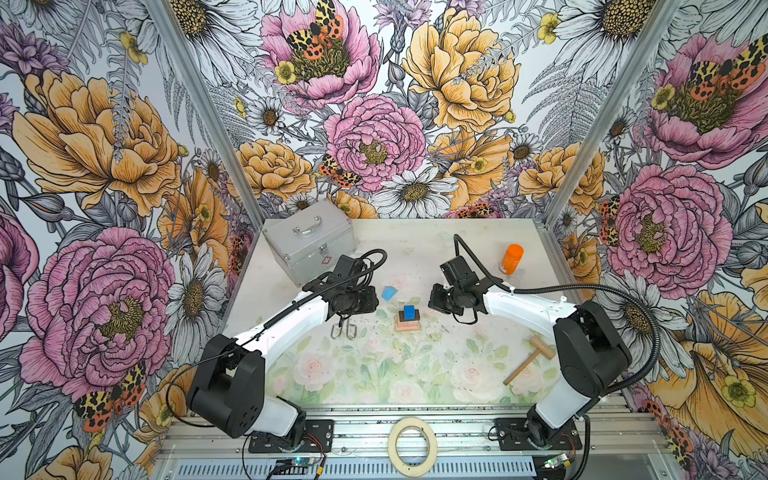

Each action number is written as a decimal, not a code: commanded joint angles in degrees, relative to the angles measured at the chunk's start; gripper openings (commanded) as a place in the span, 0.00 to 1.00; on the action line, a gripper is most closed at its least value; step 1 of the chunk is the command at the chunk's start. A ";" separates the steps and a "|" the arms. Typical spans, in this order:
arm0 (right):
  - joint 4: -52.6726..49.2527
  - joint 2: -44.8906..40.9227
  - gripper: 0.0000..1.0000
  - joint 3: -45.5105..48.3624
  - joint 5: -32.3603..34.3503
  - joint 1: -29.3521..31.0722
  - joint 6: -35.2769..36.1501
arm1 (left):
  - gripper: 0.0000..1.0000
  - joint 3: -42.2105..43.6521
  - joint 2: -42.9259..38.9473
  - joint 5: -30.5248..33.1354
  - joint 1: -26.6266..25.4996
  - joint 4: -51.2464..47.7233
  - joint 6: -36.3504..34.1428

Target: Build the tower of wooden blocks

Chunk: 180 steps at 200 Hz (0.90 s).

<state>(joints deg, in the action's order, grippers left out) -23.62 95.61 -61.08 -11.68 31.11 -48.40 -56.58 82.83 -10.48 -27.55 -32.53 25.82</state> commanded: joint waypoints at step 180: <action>3.49 -0.56 0.00 2.28 -0.27 4.67 -3.63 | 0.27 0.85 1.72 1.52 -1.51 2.95 1.42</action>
<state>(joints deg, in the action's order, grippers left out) -20.88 95.61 -59.20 -12.91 35.24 -51.42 -56.55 84.88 -9.87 -28.67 -31.42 26.87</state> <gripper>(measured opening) 0.042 0.266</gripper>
